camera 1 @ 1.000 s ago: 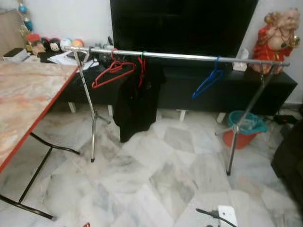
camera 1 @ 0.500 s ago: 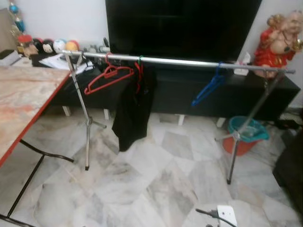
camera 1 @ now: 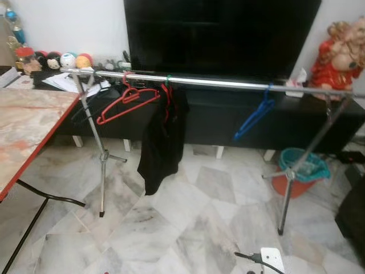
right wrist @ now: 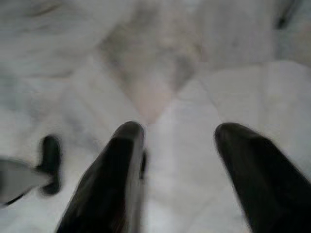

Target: Hang hanger

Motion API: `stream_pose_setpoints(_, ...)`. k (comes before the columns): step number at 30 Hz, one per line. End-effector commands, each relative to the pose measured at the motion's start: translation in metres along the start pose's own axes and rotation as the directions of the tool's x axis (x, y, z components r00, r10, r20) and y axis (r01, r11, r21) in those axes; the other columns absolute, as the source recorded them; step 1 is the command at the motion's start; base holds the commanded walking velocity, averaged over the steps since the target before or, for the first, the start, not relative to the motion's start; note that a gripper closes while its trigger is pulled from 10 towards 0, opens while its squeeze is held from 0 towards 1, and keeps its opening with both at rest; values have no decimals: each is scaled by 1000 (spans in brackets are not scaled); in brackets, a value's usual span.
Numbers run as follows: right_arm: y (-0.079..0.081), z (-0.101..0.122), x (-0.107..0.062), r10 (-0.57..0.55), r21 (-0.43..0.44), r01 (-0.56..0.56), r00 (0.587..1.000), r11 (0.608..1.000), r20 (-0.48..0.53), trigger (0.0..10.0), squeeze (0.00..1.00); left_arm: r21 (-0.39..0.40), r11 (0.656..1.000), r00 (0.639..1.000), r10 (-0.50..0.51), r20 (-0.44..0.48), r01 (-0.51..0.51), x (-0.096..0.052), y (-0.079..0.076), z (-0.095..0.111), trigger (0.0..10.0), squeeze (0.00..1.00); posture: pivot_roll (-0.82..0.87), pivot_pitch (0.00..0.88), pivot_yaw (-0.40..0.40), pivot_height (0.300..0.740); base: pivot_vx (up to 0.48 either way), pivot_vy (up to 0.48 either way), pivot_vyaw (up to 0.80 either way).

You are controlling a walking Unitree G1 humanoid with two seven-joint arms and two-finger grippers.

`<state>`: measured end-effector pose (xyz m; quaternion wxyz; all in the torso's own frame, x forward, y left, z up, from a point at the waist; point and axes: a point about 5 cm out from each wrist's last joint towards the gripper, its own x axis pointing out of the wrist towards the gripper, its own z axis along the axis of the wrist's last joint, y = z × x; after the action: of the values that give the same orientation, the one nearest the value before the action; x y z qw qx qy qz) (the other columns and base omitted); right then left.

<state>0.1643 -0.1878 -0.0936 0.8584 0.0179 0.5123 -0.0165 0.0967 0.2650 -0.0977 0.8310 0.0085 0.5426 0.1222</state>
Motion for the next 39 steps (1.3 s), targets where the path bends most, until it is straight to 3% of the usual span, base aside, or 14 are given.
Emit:
stream_pose_setpoints(1, -7, 4, 0, -18, -7, 18, 1000, 1000, 15, 10000, 0, 13, 1000, 1000, -9, -6, 9, 0, -3, -2, 10000, 0, 121, 0, -66, 740, 270, 0, 0)
stream_pose_setpoints(39, -4, 7, 0, -17, 9, 17, 1000, 1000, 25, 10000, 0, 26, 999, 1000, -19, 10, 19, 1, -4, 6, 10000, 0, 124, 0, -58, 740, 271, 0, 0)
